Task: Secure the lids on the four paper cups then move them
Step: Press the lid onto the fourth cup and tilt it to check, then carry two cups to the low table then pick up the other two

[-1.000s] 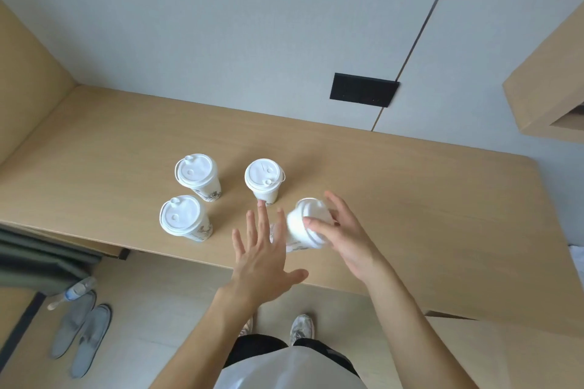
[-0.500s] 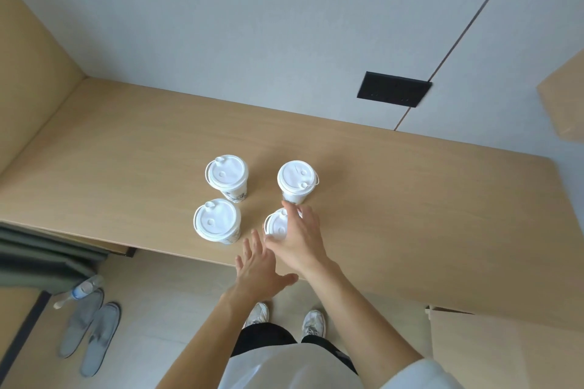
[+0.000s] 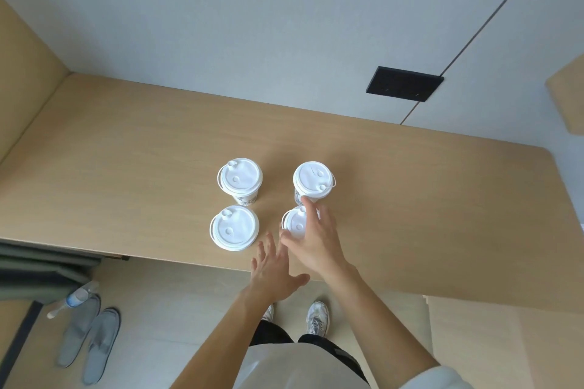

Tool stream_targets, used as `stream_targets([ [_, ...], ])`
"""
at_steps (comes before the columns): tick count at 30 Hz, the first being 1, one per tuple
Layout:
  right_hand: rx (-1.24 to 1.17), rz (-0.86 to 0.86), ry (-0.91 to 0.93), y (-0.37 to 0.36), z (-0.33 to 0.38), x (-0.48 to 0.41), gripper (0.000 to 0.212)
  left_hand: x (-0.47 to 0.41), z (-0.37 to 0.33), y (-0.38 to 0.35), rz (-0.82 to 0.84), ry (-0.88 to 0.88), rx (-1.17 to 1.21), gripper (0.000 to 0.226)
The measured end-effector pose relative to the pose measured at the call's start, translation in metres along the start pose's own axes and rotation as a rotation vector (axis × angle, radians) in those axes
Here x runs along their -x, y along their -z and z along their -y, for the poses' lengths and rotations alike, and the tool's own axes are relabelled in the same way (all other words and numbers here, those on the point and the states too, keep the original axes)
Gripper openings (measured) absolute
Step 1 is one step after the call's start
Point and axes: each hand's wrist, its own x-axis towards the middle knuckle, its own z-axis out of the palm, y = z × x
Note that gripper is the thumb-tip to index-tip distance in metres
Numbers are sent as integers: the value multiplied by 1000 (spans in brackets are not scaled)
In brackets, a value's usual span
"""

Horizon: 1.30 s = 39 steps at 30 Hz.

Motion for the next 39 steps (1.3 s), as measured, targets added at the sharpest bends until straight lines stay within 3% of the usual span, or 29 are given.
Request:
stream_targets([
  [7, -53, -91, -47, -2, -4, 6, 92, 14, 23, -3, 25, -56, -21, 111],
  [13, -140, -94, -172, 11, -12, 22, 119, 50, 66, -1, 11, -46, 160, 73],
  [16, -229, -93, -184, 7, -26, 31, 128, 59, 89, 4, -166, 7, 284, 60],
  [19, -350, -137, -195, -10, -39, 38, 134, 56, 100, 13, -469, 30, 527, 51],
  [22, -466, -245, -231, -37, -46, 38, 137, 41, 98, 22, -674, 33, 659, 68],
  [26, -545, -445, -245, -68, -43, 23, 125, 12, 98, 20, -674, -21, 737, 96],
  [30, -616, -606, -206, -87, -40, 0, 105, -12, 96, 14, -716, -53, 768, 86],
  [36, -688, -619, -200, -110, -55, -24, 89, -31, 95, 12, -759, -46, 787, 63],
  [39, -709, -639, -205, -114, -57, -24, 78, -36, 96, 10, -745, -50, 779, 75],
])
